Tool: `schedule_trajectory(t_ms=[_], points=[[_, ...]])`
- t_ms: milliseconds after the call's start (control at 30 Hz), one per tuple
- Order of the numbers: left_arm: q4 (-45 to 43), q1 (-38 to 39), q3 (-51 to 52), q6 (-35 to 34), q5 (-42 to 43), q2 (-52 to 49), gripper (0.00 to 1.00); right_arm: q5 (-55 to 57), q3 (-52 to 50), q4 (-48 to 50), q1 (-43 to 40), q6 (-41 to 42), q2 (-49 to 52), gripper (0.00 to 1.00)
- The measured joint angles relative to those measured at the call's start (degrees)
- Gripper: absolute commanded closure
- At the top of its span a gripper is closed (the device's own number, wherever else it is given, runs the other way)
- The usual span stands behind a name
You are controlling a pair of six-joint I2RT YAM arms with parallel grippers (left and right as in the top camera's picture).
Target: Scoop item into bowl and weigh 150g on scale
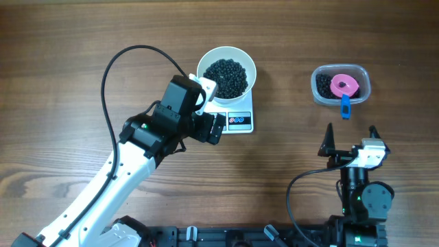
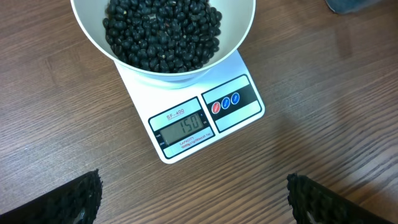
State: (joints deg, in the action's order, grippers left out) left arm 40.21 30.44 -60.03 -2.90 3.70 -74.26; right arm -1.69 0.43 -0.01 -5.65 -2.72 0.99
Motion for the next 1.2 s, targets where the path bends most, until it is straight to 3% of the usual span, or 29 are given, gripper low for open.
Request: schedule_trajectory(t_ms=[1200], points=[[0.0, 0.0, 0.0, 0.0, 0.0, 0.0, 0.0, -0.22, 0.0, -0.02, 2.47, -1.01, 0.0, 0.01]])
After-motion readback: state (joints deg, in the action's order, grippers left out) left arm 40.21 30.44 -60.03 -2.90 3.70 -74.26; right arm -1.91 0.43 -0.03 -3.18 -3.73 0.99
